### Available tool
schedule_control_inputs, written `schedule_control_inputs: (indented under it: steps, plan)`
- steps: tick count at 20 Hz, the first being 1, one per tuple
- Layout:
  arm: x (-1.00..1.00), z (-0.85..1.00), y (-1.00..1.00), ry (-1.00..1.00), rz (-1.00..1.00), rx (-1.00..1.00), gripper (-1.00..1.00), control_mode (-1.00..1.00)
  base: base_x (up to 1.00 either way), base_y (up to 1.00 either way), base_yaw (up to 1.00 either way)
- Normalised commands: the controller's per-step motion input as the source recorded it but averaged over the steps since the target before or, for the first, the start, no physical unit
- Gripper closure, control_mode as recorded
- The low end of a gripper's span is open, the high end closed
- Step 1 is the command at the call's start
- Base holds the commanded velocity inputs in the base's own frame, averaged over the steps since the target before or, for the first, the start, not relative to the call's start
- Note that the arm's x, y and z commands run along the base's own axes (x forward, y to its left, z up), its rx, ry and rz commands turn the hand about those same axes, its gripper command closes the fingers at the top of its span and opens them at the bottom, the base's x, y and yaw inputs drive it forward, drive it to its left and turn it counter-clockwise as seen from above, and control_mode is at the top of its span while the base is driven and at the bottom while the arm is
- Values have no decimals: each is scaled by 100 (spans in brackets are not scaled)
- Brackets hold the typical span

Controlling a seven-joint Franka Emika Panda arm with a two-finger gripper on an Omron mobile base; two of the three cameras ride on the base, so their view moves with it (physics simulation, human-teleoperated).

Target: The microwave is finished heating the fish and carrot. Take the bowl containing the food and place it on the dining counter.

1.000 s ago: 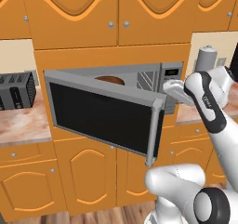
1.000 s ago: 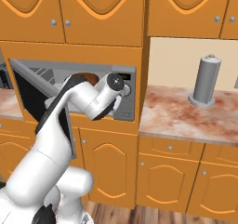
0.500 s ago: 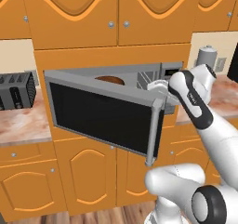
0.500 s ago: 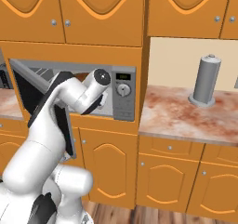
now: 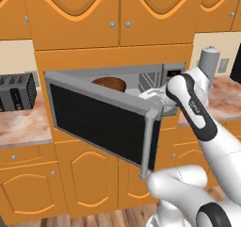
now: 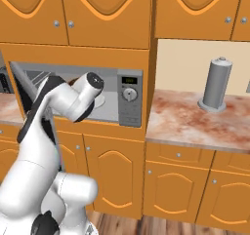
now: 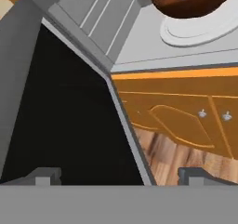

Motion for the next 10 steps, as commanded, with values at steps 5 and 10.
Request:
schedule_control_inputs:
  steps: [5, 10]
  plan:
    - [-90, 0, 85, 0, 43, 0, -100, -100, 0, 0, 0]
    - [-51, -9, 100, -1, 14, 0, -100, -100, 0, 0, 0]
